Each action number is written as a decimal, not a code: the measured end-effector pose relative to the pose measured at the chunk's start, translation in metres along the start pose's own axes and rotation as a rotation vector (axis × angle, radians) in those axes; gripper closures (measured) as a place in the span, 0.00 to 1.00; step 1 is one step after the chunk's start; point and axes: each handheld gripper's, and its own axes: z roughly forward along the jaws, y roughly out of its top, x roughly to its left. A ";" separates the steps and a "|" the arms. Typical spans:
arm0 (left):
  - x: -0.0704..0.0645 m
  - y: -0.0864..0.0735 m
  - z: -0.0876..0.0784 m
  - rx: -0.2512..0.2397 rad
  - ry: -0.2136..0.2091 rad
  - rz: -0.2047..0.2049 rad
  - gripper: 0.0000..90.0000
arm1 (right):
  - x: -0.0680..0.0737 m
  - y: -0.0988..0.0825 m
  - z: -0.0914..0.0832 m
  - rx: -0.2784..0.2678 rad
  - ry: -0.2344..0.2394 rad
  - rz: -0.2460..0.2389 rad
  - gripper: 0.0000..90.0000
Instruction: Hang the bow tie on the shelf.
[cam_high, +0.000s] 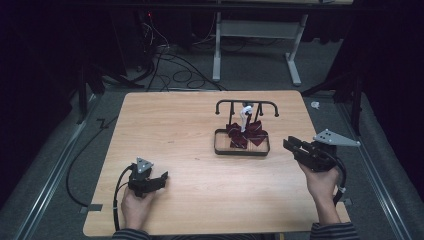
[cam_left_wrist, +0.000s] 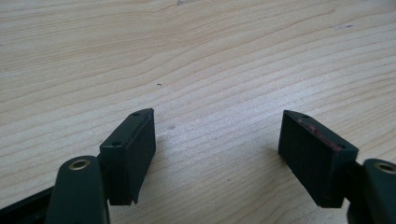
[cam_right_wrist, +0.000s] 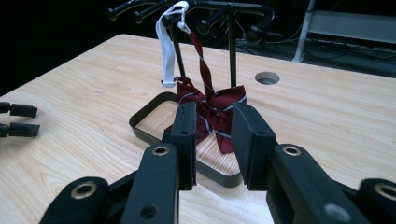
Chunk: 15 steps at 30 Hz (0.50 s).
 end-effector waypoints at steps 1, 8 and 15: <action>0.000 0.000 0.000 0.000 0.000 0.000 0.31 | 0.000 -0.001 0.000 -0.001 0.003 0.001 0.81; 0.000 0.000 0.000 0.000 0.000 0.000 0.31 | 0.001 -0.009 0.001 0.005 0.011 0.016 0.81; 0.000 0.000 0.000 0.000 0.000 -0.001 0.31 | 0.006 -0.021 0.009 0.034 0.029 0.014 0.81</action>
